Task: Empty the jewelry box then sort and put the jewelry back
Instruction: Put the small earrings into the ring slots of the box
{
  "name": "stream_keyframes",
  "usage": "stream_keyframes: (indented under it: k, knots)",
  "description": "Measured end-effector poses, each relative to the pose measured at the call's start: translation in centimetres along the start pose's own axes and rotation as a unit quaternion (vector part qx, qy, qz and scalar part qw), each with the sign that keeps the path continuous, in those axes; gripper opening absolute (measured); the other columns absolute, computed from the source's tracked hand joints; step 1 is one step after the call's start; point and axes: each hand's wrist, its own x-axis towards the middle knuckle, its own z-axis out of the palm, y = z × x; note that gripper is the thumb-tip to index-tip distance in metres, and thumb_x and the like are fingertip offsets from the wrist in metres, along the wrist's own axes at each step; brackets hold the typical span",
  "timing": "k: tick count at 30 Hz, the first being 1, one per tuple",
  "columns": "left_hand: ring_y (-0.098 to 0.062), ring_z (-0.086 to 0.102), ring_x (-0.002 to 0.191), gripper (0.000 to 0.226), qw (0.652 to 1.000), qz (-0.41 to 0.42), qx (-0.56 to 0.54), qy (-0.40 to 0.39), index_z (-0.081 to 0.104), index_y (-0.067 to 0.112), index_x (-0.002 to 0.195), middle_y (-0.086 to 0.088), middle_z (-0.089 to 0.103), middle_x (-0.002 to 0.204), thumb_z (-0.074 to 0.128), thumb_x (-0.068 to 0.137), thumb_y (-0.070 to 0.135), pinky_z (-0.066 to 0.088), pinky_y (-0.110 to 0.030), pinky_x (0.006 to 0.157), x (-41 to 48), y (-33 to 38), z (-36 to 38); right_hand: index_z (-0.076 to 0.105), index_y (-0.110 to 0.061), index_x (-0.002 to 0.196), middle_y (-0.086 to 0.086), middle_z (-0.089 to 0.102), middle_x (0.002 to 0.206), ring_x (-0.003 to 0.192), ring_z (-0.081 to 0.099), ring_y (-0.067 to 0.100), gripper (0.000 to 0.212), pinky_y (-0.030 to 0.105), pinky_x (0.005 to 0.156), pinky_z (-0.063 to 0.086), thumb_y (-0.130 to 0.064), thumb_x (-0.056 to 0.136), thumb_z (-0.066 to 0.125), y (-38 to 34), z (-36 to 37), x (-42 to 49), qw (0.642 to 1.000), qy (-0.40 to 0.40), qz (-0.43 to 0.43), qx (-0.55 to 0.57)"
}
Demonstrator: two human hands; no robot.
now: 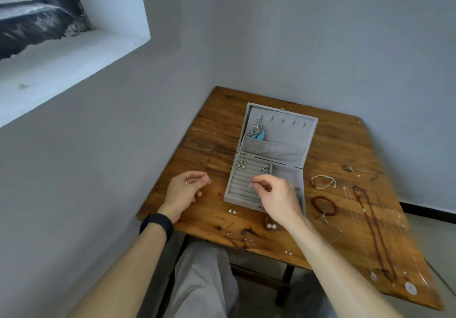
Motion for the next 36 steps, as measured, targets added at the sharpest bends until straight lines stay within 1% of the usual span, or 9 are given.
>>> stream_keyframes:
  k: [4,7,9,11,17,22,25,30,36]
  knots:
    - [-0.009,0.064,0.067,0.015,1.0,-0.001,-0.003,-0.024,0.074,0.026,0.106,0.008,0.077,0.097,0.073,0.091,0.026,0.049,-0.023,0.053,0.6,-0.7,-0.4,0.074,-0.024,0.111,-0.011,0.073,0.107,0.097,0.063,0.002,0.017,0.001,0.075,0.037,-0.023,0.096,0.066,-0.5,0.7,2.6,0.999,-0.023,-0.003,-0.037]
    - [-0.007,0.065,0.066,0.016,0.999,0.006,0.01,-0.037,0.077,0.028,0.105,0.009,0.077,0.096,0.076,0.089,0.029,0.048,-0.022,0.053,0.7,-1.0,-0.2,0.074,-0.024,0.113,-0.008,0.071,0.114,0.102,0.061,0.003,0.019,0.015,0.086,0.042,-0.025,0.096,0.066,-1.2,1.3,4.2,0.996,-0.053,-0.014,-0.069]
    - [-0.007,0.064,0.065,0.016,0.999,0.007,0.008,-0.036,0.078,0.028,0.103,0.008,0.077,0.094,0.078,0.087,0.029,0.048,-0.022,0.052,0.8,-1.2,-0.2,0.074,-0.024,0.114,-0.007,0.071,0.118,0.106,0.061,0.006,0.02,0.02,0.089,0.042,-0.025,0.097,0.064,-1.6,1.6,5.0,0.994,-0.071,-0.013,-0.084]
    - [-0.006,0.064,0.064,0.015,0.999,0.009,0.01,-0.036,0.079,0.029,0.101,0.008,0.077,0.094,0.078,0.086,0.03,0.048,-0.021,0.052,0.9,-1.3,-0.3,0.073,-0.026,0.114,-0.006,0.07,0.121,0.112,0.064,0.012,0.02,0.025,0.091,0.047,-0.027,0.098,0.063,-1.8,2.1,5.6,0.989,-0.09,-0.003,-0.114]
    - [-0.003,0.064,0.063,0.015,0.999,0.01,0.017,-0.042,0.078,0.03,0.102,0.01,0.075,0.096,0.078,0.087,0.031,0.049,-0.02,0.053,1.0,-1.6,-0.3,0.074,-0.029,0.102,-0.003,0.074,0.107,0.095,0.069,0.018,0.013,0.036,0.086,0.056,-0.026,0.094,0.064,-2.8,2.4,7.1,0.974,-0.114,0.026,-0.195]
    - [-0.003,0.066,0.064,0.017,0.999,0.009,0.02,-0.047,0.078,0.03,0.103,0.012,0.073,0.099,0.078,0.087,0.032,0.05,-0.019,0.054,1.0,-1.7,-0.5,0.075,-0.027,0.096,-0.003,0.073,0.099,0.095,0.067,0.019,0.014,0.037,0.084,0.058,-0.022,0.091,0.063,-3.7,2.2,8.1,0.951,-0.166,0.029,-0.258]
    - [-0.002,0.066,0.064,0.016,0.999,0.01,0.02,-0.047,0.077,0.03,0.103,0.014,0.072,0.1,0.077,0.087,0.032,0.05,-0.018,0.054,1.0,-1.7,-0.5,0.075,-0.028,0.093,-0.004,0.073,0.095,0.093,0.068,0.019,0.012,0.033,0.079,0.057,-0.024,0.091,0.064,-4.0,2.1,8.6,0.946,-0.17,0.017,-0.275]
    - [-0.002,0.066,0.063,0.016,0.999,0.016,0.02,-0.047,0.078,0.03,0.102,0.012,0.073,0.098,0.077,0.087,0.031,0.05,-0.018,0.054,1.0,-1.9,-0.4,0.075,-0.027,0.098,-0.006,0.072,0.097,0.091,0.066,0.015,0.009,0.028,0.076,0.053,-0.027,0.093,0.068,-3.9,1.8,9.0,0.947,-0.177,0.015,-0.266]
    - [-0.002,0.066,0.064,0.015,0.998,0.019,0.029,-0.045,0.077,0.031,0.102,0.013,0.073,0.098,0.077,0.087,0.032,0.05,-0.018,0.054,1.0,-1.9,-0.4,0.076,-0.027,0.097,-0.006,0.073,0.095,0.087,0.066,0.012,0.008,0.03,0.078,0.056,-0.025,0.092,0.07,-3.8,1.9,9.3,0.954,-0.167,0.012,-0.25]
